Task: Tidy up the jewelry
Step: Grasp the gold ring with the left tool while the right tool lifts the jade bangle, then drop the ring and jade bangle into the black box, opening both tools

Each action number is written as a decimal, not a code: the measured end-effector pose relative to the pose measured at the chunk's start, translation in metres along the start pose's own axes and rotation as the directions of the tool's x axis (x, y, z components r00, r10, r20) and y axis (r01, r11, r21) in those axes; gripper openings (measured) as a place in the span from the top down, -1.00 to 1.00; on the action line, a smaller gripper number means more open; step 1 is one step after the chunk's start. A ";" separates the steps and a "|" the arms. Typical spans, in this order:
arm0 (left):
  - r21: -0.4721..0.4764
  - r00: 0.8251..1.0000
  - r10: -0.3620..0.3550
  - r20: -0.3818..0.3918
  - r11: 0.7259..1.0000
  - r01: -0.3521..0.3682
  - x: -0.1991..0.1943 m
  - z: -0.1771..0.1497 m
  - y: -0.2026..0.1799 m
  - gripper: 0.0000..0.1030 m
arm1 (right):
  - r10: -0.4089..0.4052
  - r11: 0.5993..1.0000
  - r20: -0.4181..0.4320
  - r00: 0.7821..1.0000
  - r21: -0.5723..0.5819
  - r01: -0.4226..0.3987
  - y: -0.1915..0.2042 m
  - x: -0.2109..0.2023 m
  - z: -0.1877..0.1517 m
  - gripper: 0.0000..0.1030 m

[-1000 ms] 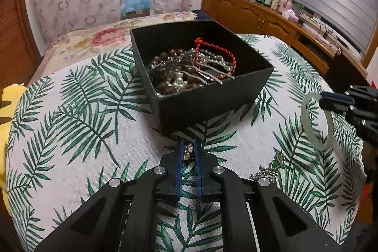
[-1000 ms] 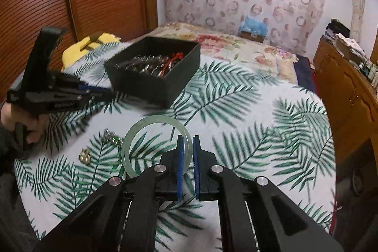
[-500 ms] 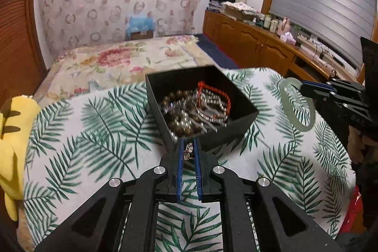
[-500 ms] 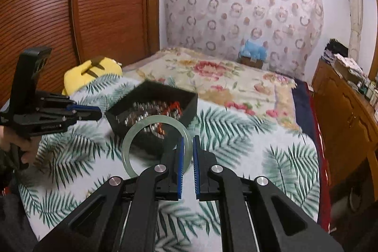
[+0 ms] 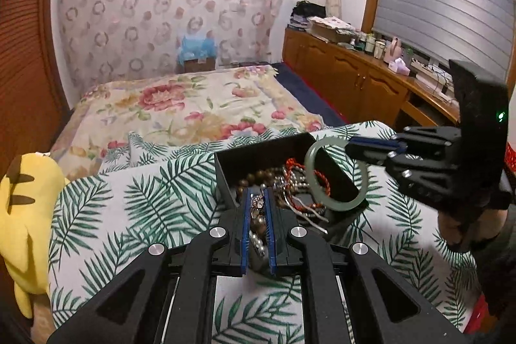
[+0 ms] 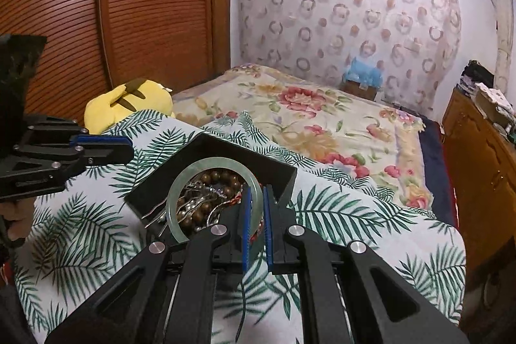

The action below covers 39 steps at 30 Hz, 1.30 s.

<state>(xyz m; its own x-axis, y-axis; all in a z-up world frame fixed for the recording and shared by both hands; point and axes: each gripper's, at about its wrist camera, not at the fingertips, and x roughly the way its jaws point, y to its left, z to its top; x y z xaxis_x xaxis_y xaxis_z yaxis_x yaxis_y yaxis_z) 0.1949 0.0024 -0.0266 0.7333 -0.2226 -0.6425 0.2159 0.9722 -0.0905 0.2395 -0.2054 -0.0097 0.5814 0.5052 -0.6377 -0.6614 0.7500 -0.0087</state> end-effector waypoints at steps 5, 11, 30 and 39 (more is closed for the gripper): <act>0.004 1.000 -0.007 -0.006 1.000 0.007 0.012 0.011 0.000 0.85 | 0.018 1.000 -0.026 1.000 -0.001 -0.018 0.004 0.015 0.001 0.82; 0.020 1.000 -0.008 -0.015 1.000 0.008 0.026 0.019 -0.004 0.85 | 0.034 0.999 -0.017 0.999 0.017 -0.034 0.002 0.014 0.002 0.82; 0.022 1.000 0.002 -0.013 1.000 -0.002 0.034 0.025 -0.007 0.46 | 0.043 0.998 -0.014 0.999 0.048 -0.043 0.009 -0.029 -0.029 0.81; 0.030 1.000 -0.013 -0.008 0.999 0.013 0.007 -0.007 -0.018 -0.05 | 0.073 0.995 -0.057 0.996 0.077 -0.069 0.026 -0.049 -0.065 0.51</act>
<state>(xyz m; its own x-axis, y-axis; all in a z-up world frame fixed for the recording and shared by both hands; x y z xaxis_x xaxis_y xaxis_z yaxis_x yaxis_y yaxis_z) 0.1915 -0.0157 -0.0348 0.7250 -0.2344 -0.6476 0.2449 0.9666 -0.0758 0.1628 -0.2388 -0.0286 0.5034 0.5338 -0.6794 -0.6612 0.7442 0.0949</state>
